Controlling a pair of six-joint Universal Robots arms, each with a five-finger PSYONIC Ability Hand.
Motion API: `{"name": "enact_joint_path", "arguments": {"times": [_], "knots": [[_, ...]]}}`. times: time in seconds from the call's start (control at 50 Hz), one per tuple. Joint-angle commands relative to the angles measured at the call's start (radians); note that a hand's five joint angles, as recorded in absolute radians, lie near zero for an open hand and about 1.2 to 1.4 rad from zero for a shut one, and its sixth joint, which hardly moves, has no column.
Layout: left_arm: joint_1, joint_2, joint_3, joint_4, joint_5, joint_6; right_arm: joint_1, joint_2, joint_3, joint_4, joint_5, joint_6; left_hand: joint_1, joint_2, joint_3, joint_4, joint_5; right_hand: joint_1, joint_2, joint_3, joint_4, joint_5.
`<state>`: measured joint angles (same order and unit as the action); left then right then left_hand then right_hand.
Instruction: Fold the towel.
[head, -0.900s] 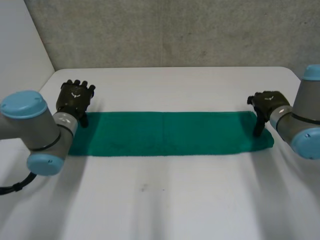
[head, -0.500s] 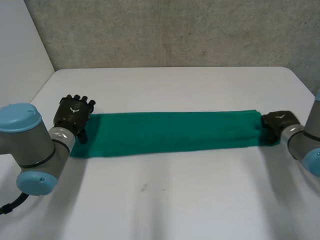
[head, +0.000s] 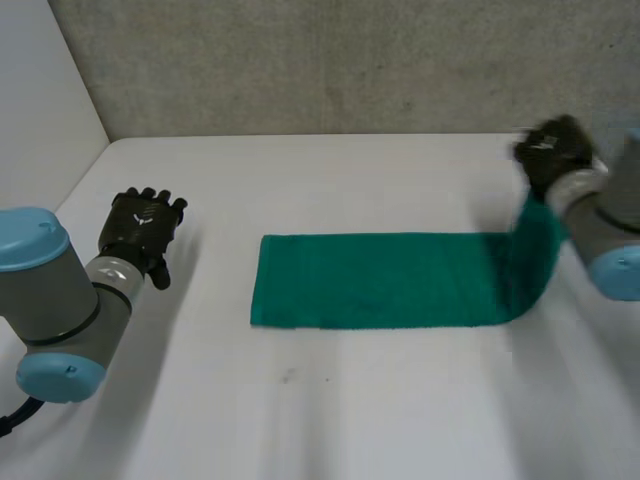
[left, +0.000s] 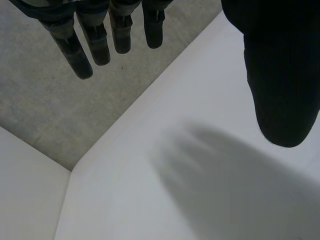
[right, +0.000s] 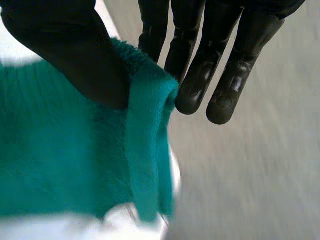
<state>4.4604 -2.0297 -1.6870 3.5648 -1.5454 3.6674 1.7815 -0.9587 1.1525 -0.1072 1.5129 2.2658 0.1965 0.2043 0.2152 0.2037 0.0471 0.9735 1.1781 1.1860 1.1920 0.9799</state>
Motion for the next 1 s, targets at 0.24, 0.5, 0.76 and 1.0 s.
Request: {"name": "enact_joint_path", "arguments": {"times": [0.24, 0.5, 0.76, 1.0], "knots": [[-0.026, 0.032, -0.031, -0.001, -0.001, -0.001, 0.493, 0.208, -0.066, -0.009, -0.362, 0.006, -0.022, -0.030, -0.041, -0.029, -0.047, 0.423, 0.218, 0.210, 0.204, 0.242], [-0.121, 0.034, -0.004, 0.005, 0.001, -0.001, 0.389, 0.037, 0.022, 0.001, -0.174, 0.306, -0.022, -0.030, -0.041, -0.029, -0.047, -0.799, -1.004, -1.011, -1.017, -0.980], [-0.184, 0.022, 0.009, 0.011, -0.001, -0.003, 0.109, -0.045, 0.370, 0.104, -0.174, 0.498, -0.022, -0.030, -0.041, -0.029, -0.047, -0.643, -0.848, -0.856, -0.862, -0.824], [-0.182, 0.031, -0.007, 0.008, -0.015, -0.004, 0.021, -0.052, 0.380, -0.035, -0.094, 0.475, -0.022, -0.030, -0.041, -0.029, -0.047, 0.423, 0.218, 0.210, 0.204, 0.242]]}}
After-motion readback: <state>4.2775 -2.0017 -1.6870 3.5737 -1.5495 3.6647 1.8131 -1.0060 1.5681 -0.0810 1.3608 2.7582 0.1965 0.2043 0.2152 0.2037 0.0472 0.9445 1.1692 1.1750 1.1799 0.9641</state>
